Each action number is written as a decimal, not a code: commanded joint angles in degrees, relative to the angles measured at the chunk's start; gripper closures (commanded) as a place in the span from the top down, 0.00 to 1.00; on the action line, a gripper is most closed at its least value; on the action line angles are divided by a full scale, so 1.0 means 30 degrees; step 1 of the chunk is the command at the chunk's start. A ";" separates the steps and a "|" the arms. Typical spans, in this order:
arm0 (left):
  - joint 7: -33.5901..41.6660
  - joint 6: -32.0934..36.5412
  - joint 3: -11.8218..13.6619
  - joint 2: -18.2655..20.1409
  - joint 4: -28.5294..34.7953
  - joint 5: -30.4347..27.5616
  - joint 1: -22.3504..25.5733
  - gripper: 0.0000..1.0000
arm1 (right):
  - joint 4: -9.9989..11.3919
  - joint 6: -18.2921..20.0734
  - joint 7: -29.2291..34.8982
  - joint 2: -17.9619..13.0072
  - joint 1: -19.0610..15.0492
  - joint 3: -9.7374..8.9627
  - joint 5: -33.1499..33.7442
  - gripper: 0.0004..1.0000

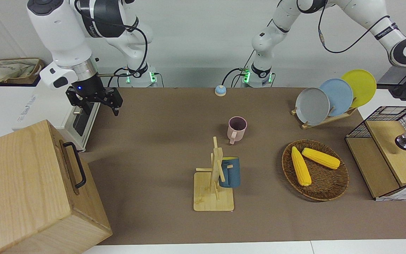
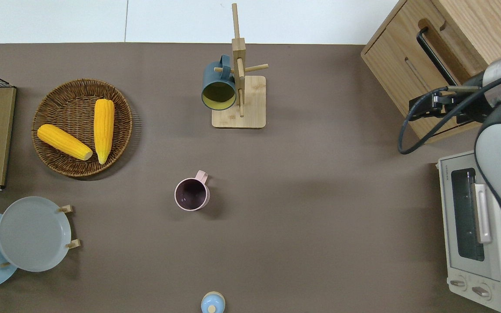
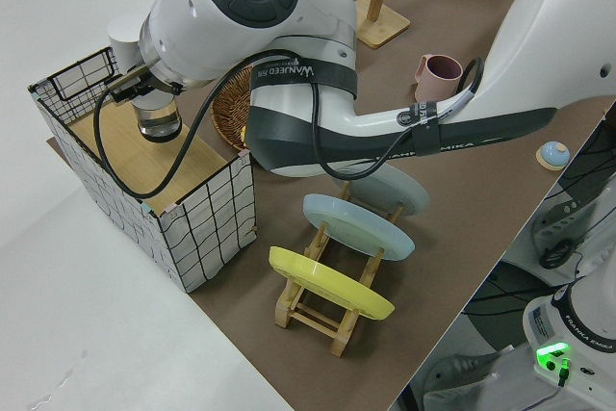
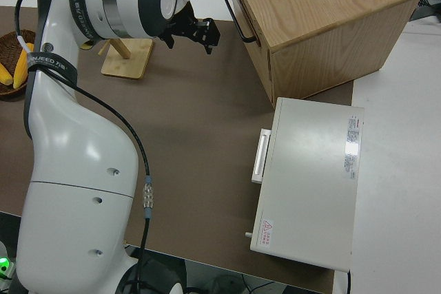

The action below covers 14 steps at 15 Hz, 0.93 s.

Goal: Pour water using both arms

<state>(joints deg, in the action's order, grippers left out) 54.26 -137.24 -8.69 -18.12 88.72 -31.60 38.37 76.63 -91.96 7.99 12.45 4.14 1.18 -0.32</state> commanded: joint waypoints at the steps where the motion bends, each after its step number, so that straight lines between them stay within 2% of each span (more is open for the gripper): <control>1: 0.1628 -0.0543 -0.0237 -0.0580 -0.0657 -0.1417 0.0569 0.00 | 0.0443 -0.0050 -0.0320 -0.0401 -0.0384 -0.0336 0.0076 1.00; 6: 0.2509 -0.1303 -0.0236 -0.0874 -0.0336 -0.2356 0.0598 0.00 | 0.0443 -0.0050 -0.0320 -0.0401 -0.0383 -0.0336 0.0076 1.00; 11: 0.2862 -0.1509 -0.0295 -0.1079 -0.0071 -0.2445 0.0569 0.00 | 0.0443 -0.0050 -0.0320 -0.0401 -0.0384 -0.0336 0.0076 1.00; 14: 0.2833 -0.1891 -0.0324 -0.1109 0.0222 -0.2446 0.0598 0.05 | 0.0443 -0.0050 -0.0320 -0.0401 -0.0384 -0.0336 0.0076 1.00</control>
<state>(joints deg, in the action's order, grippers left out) 61.21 -140.70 -9.03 -21.92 89.02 -37.21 39.86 76.63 -91.96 7.99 12.45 4.14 1.18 -0.32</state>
